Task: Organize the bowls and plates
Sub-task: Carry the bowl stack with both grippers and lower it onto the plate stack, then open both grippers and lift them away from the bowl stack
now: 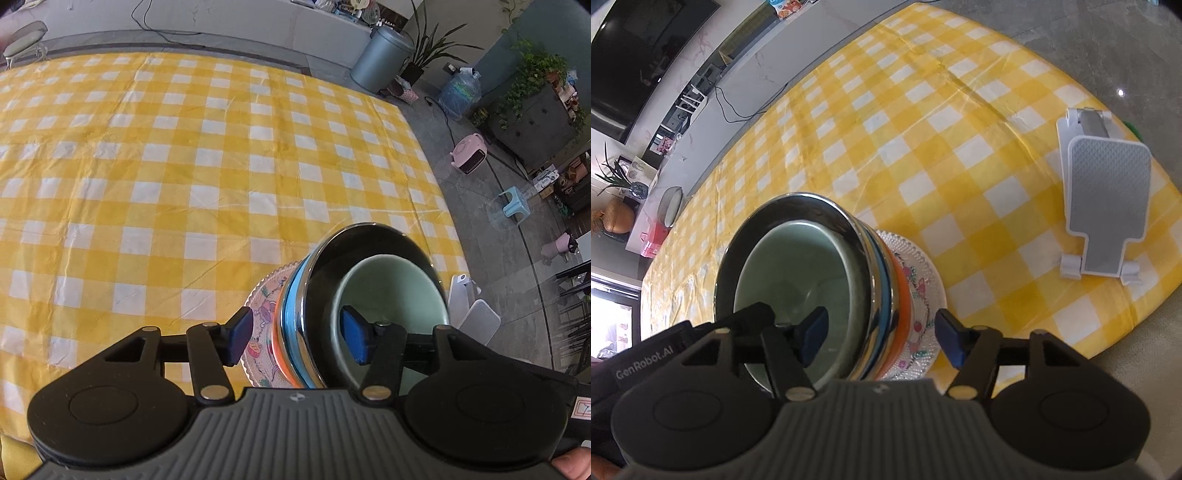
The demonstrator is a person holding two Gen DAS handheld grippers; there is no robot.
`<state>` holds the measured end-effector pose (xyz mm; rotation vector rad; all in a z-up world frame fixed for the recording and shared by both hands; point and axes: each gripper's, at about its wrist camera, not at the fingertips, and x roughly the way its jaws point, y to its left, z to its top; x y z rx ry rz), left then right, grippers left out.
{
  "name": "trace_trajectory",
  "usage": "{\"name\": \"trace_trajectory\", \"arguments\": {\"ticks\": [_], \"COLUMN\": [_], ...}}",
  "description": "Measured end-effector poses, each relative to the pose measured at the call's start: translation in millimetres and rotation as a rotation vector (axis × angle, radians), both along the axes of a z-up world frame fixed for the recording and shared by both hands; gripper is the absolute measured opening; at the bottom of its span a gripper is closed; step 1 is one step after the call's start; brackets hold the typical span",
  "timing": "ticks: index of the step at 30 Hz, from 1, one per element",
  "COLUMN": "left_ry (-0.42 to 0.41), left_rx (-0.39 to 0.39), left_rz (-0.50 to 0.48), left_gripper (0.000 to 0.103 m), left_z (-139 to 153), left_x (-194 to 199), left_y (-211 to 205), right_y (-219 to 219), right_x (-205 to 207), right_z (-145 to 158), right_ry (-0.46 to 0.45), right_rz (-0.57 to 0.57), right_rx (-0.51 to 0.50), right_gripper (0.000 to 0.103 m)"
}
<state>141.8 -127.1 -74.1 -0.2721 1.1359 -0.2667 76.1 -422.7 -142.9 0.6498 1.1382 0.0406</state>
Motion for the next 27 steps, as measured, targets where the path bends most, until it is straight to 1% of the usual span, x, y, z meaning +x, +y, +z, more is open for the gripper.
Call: {"name": "trace_trajectory", "arguments": {"ticks": [2, 7, 10, 14, 20, 21, 23, 25, 27], "left_ry": [-0.029, -0.121, -0.201, -0.301, -0.501, -0.531, -0.592, -0.650, -0.693], "left_rx": [-0.002, 0.024, 0.032, 0.054, 0.115, 0.120, 0.138, 0.167, 0.186], "left_rz": [-0.011, -0.044, -0.066, -0.101, -0.129, -0.129, -0.132, -0.139, -0.137], "left_gripper": [0.063, 0.063, 0.063, 0.063, 0.063, 0.063, 0.063, 0.063, 0.063], "left_z": [10.0, 39.0, 60.7, 87.1, 120.2, 123.5, 127.9, 129.9, 129.3], "left_x": [-4.9, -23.0, -40.4, -66.9, -119.7, -128.0, -144.8, -161.0, -173.4], "left_y": [2.6, 8.6, 15.3, 23.5, 33.5, 35.1, 37.3, 37.6, 38.8], "right_y": [-0.9, -0.7, 3.0, 13.3, 31.4, 33.7, 41.3, 48.9, 59.0], "right_x": [-2.7, -16.0, -28.2, -55.0, -101.2, -109.3, -127.1, -144.5, -162.9], "right_z": [6.3, 31.4, 49.9, 81.3, 125.3, 131.1, 142.1, 150.5, 157.4], "right_ry": [-0.013, -0.064, -0.105, -0.188, -0.331, -0.354, -0.406, -0.465, -0.521], "right_rz": [-0.001, -0.011, -0.007, 0.001, 0.011, 0.013, 0.018, 0.021, 0.028], "right_rx": [-0.007, -0.056, -0.084, -0.149, -0.255, -0.275, -0.314, -0.350, -0.388], "right_gripper": [0.067, 0.067, 0.067, 0.067, 0.067, 0.067, 0.071, 0.073, 0.073]}}
